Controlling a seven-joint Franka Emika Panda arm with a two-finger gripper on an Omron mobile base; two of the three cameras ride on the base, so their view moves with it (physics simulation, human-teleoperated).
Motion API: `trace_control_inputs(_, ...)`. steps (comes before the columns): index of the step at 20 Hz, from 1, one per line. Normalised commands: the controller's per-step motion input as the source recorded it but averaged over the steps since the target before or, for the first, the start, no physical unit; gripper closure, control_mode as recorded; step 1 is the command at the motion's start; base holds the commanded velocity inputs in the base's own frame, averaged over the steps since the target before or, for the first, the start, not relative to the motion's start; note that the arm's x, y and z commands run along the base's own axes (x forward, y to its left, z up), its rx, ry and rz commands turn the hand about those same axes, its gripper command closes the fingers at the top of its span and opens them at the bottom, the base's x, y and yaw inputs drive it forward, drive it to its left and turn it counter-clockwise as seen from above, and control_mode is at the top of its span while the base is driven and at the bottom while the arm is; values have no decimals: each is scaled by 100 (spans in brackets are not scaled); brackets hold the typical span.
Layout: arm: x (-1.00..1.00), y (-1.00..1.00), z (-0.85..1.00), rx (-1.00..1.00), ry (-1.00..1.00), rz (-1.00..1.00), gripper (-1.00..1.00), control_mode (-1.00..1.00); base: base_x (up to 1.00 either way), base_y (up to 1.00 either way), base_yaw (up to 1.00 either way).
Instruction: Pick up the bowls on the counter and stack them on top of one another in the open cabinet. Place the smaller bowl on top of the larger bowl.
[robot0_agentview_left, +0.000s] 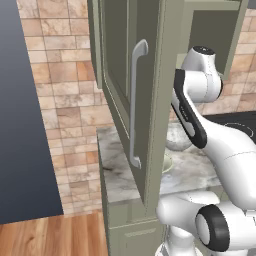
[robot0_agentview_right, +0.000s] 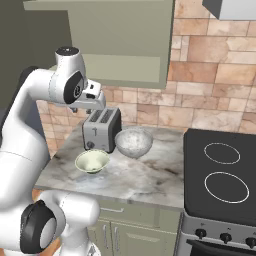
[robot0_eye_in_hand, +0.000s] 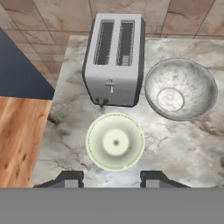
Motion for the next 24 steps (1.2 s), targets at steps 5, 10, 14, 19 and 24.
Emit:
trace_control_inputs(5, 0, 0, 0, 0, -1, 0, -100, -100, 0, 0, 0)
trace_control_inputs(10, -8, 0, 0, 0, 0, -2, -100, -100, 0, 0, 0)
trace_control_inputs(14, -38, -5, -7, 0, -1, -6, -100, -100, 0, 0, 0)
trace_control_inputs(19, -52, -4, -16, 0, -2, -8, -100, -100, 0, 0, 0)
trace_control_inputs(24, -34, -2, -25, 0, -3, -10, -100, -100, 0, 0, 0)
